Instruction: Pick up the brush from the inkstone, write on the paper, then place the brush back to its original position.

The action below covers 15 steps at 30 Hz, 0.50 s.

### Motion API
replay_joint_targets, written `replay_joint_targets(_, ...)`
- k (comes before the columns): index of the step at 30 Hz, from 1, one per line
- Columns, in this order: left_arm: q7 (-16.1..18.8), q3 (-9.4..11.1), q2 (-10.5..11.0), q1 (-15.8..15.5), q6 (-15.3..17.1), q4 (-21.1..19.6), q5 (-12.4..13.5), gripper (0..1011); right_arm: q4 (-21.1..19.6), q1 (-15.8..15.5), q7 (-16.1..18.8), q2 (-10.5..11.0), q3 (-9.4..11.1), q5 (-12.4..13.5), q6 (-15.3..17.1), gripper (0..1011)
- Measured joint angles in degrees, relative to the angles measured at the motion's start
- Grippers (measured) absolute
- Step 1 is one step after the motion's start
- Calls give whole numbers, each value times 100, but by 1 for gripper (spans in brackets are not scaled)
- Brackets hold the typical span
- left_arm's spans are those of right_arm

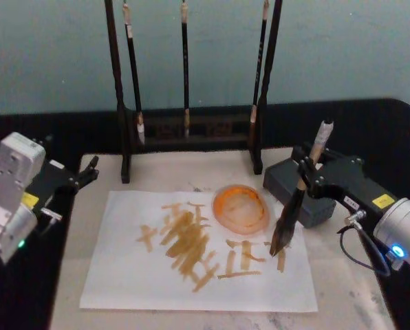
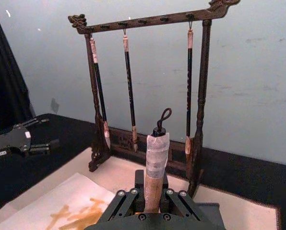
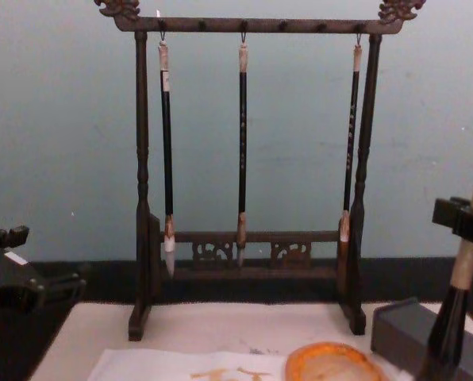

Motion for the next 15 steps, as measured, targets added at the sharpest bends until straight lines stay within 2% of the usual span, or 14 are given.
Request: replay_joint_targets(15,0,0,0,0,0,1,0,1010,12,-19,64,-85,43,-90,66,160)
